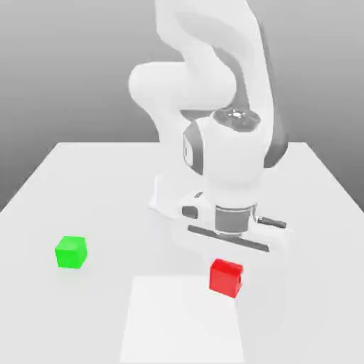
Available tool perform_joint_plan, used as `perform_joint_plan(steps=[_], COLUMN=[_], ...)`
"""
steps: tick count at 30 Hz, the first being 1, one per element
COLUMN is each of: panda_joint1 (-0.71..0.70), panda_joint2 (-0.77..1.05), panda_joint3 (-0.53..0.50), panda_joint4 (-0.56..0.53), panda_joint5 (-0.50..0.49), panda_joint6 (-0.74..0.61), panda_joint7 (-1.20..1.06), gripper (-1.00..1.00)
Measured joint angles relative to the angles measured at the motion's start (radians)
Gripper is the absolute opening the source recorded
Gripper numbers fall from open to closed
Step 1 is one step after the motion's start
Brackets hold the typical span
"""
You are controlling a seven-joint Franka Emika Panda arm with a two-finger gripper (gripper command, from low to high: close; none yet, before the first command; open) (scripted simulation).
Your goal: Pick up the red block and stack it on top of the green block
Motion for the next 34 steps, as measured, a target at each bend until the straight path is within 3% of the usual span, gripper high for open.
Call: perform_joint_plan(steps=[3,6,12,23,26,31,32,34], panda_joint1=[-0.001,0.032,-0.227,-0.531,-0.615,-0.624,-0.624,-0.623], panda_joint2=[-0.033,-0.057,-0.111,-0.243,-0.2,-0.035,-0.015,-0.015], panda_joint3=[0.007,-0.064,-0.176,-0.335,-0.375,-0.389,-0.385,-0.385], panda_joint4=[-0.013,-0.029,-0.062,-0.129,-0.132,-0.127,-0.127,-0.127], panda_joint5=[0.025,0.007,-0.034,-0.026,-0.021,0.021,0.034,0.034], panda_joint6=[-0.027,-0.046,-0.08,-0.131,-0.079,0.082,0.102,0.102], panda_joint7=[-0.02,0.084,0.377,0.868,0.985,0.99,0.982,0.982], gripper=[-1.0,-1.0,-1.0,-1.0,-1.0,-1.0,1.0,1.0])
